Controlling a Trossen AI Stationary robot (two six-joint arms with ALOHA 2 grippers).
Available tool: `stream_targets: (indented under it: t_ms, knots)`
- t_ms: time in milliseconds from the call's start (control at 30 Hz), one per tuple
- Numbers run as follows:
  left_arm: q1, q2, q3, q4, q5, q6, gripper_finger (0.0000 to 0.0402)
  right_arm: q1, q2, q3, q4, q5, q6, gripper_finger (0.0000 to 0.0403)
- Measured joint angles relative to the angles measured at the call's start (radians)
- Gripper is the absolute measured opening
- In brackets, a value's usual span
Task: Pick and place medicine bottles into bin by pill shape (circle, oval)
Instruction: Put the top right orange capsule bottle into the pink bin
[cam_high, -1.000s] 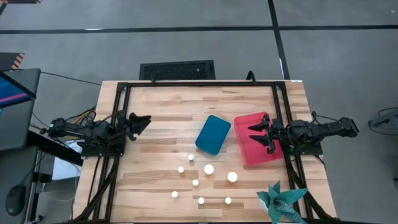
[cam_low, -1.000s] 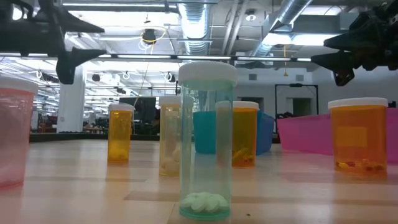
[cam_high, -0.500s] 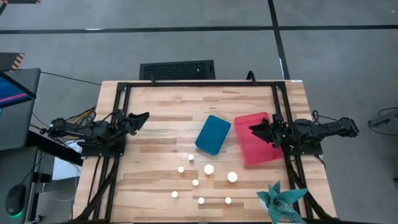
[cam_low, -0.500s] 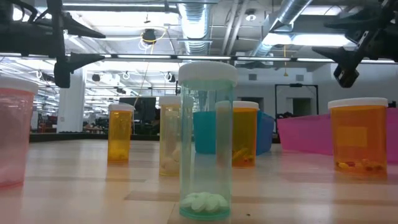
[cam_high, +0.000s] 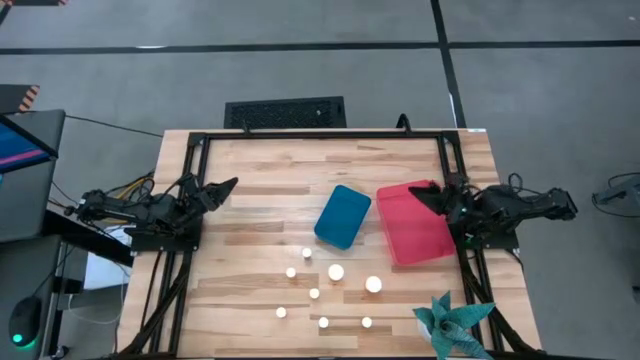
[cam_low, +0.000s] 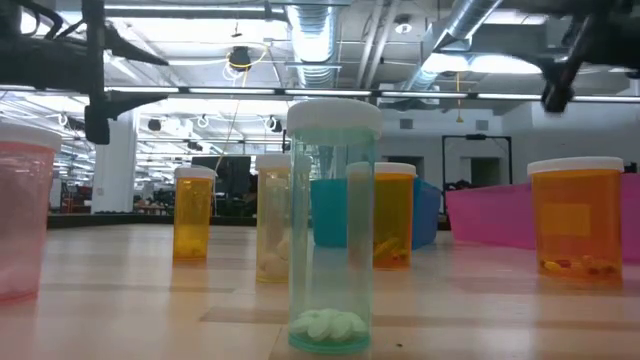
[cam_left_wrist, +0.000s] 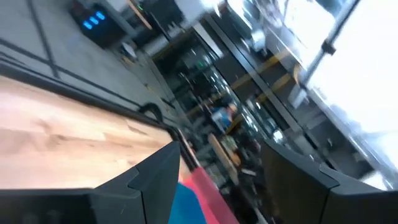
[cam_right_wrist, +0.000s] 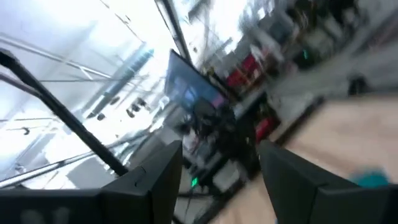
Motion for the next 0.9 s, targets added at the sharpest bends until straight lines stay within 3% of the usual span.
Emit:
stream_targets:
  t_ms: [100,200,467,700,900]
  knots:
    - [0.000,0.000,0.004,0.016,-0.012,-0.071,0.0217,0.000,0.059,0.094,-0.058,0.020,-0.117,0.0224]
    - [0.000,0.004,0.036,0.039,0.059,-0.060,0.0217,0.000,0.158,0.214,-0.149,0.032,-0.197,0.0224]
    - [0.000,0.082,0.203,0.060,0.068,0.031,0.0217,0.020,0.518,0.571,-0.605,0.012,-0.263,0.0225]
    - [0.000,0.290,0.402,0.049,0.118,0.235,0.0219,0.102,0.824,0.867,-0.963,-0.077,-0.313,0.0243]
    - [0.000,0.483,0.578,-0.005,0.128,0.372,0.0261,0.180,1.006,0.989,-1.068,-0.198,-0.214,0.0274]
